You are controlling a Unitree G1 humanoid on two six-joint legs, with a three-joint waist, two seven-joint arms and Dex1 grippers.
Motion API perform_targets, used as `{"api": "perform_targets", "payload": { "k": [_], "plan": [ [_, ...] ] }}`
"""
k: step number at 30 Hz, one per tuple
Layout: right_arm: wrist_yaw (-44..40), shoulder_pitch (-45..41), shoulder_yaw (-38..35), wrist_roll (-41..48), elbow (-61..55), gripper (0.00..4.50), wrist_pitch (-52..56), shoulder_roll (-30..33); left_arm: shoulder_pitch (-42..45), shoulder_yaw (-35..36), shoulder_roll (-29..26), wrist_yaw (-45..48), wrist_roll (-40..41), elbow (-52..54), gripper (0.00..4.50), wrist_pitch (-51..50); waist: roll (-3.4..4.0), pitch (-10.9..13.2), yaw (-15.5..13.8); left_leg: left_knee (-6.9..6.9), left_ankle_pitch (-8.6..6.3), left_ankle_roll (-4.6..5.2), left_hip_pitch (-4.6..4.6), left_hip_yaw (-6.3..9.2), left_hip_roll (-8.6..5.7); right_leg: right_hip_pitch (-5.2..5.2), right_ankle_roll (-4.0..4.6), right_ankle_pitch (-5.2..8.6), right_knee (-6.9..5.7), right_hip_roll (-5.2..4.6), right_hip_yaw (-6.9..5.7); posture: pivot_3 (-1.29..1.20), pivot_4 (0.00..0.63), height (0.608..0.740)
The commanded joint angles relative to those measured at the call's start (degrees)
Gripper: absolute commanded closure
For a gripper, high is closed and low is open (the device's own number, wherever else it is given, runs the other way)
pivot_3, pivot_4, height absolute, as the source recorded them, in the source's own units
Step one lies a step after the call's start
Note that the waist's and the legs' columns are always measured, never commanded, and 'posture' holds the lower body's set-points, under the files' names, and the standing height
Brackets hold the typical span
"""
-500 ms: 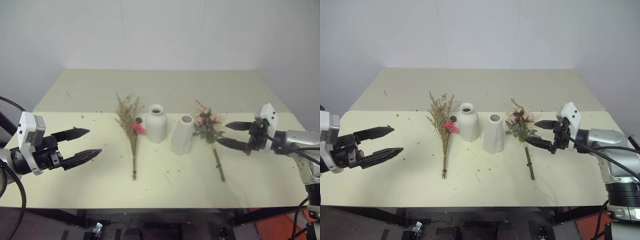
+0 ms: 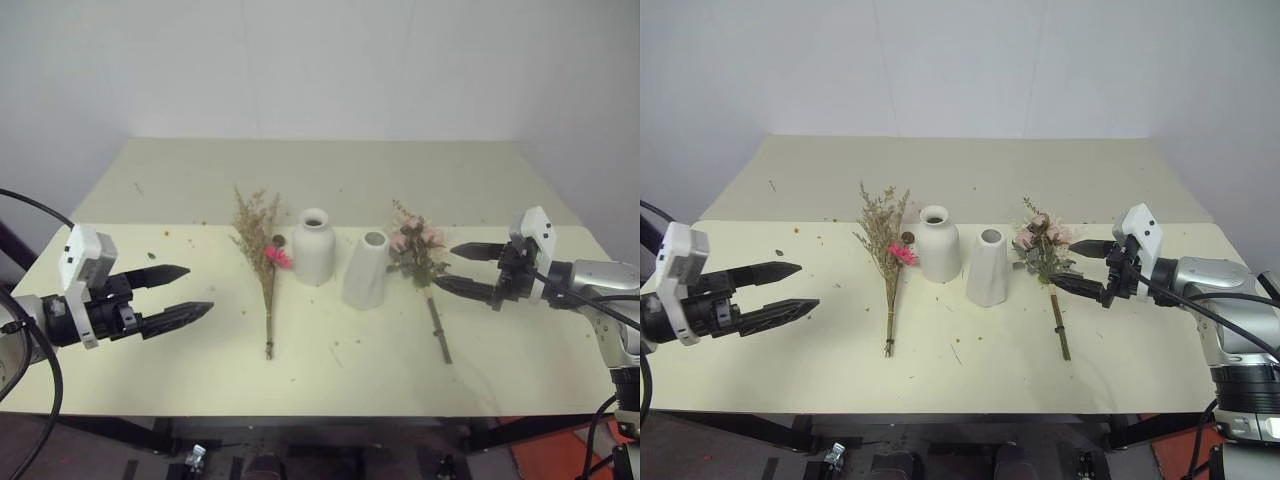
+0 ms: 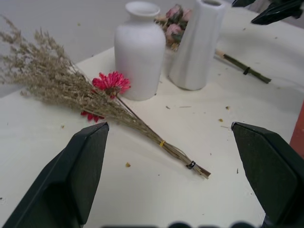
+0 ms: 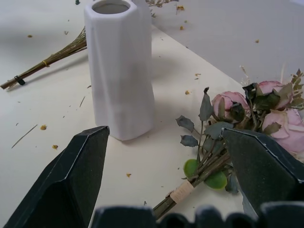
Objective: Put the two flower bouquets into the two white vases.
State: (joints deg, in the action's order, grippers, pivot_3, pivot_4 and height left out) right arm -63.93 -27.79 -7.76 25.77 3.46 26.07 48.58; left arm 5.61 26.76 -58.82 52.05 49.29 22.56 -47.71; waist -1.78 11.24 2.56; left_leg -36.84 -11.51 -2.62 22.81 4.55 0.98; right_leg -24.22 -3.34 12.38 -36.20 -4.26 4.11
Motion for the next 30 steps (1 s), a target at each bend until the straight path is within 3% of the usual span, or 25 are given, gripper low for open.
{"api": "perform_targets", "payload": {
  "k": [1,3,8,11,17,21,30],
  "plan": [
    [-0.37,-1.52,-1.21,0.10,-0.85,0.02,-1.87,0.61,6.40,-7.36,-0.55,-8.03,-1.24,2.28,0.00,-7.27,0.00,0.00,-0.08,0.00,0.00,0.00,0.00,0.00,-0.01,0.00,0.00,0.00,0.00,0.00,0.00,0.00,0.150,0.740],
    [-0.47,-2.12,-0.81,-0.08,-0.37,0.02,-2.24,0.27,16.10,-14.46,3.40,-17.09,-1.35,0.33,0.00,-17.87,-0.01,0.00,-0.34,-0.03,0.00,0.00,0.01,0.03,-0.02,0.03,-0.02,-0.01,0.00,0.00,-0.02,0.00,0.150,0.740],
    [-0.64,-3.27,-0.37,-0.24,0.30,0.02,-3.12,-0.41,31.31,-23.21,14.21,-31.41,-7.32,-6.50,0.00,-35.05,-0.04,-0.02,-0.01,-0.13,0.00,0.00,0.03,0.06,-0.11,0.12,-0.08,-0.06,0.01,-0.05,-0.03,0.00,0.150,0.740],
    [-1.38,-3.88,-0.76,0.30,0.20,0.02,-3.62,-0.42,36.28,-25.54,19.10,-34.79,-10.57,-11.38,0.00,-41.22,-0.04,-0.02,0.42,-0.11,-0.01,0.01,0.05,0.06,-0.12,0.05,0.14,-0.19,-0.01,-0.05,0.00,0.00,0.150,0.740],
    [-1.91,-5.19,-1.05,0.66,-0.13,0.02,-4.46,-0.78,41.30,-32.34,24.46,-39.49,-18.73,-19.13,0.00,-42.63,-0.04,-0.02,0.45,-0.10,0.01,-0.01,0.00,0.07,-0.13,0.07,0.05,-0.14,-0.04,-0.04,0.00,0.00,0.150,0.740],
    [-4.22,-6.22,-1.48,2.33,-1.56,0.00,-5.18,-0.63,43.19,-33.13,26.05,-39.95,-22.12,-22.71,0.84,-41.44,-0.04,-0.02,0.43,-0.10,0.01,-0.02,0.03,0.07,-0.13,0.04,0.05,-0.14,-0.02,-0.03,0.00,0.00,0.150,0.740],
    [-7.23,-12.23,-0.10,2.42,0.51,0.00,-6.96,-1.68,43.95,-30.88,27.21,-40.61,-27.32,-25.98,3.75,-38.06,-0.04,-0.02,0.01,-0.10,0.02,-0.03,0.03,0.08,-0.14,0.06,0.07,-0.15,-0.01,-0.05,-0.01,0.00,0.150,0.740]
  ]
}}
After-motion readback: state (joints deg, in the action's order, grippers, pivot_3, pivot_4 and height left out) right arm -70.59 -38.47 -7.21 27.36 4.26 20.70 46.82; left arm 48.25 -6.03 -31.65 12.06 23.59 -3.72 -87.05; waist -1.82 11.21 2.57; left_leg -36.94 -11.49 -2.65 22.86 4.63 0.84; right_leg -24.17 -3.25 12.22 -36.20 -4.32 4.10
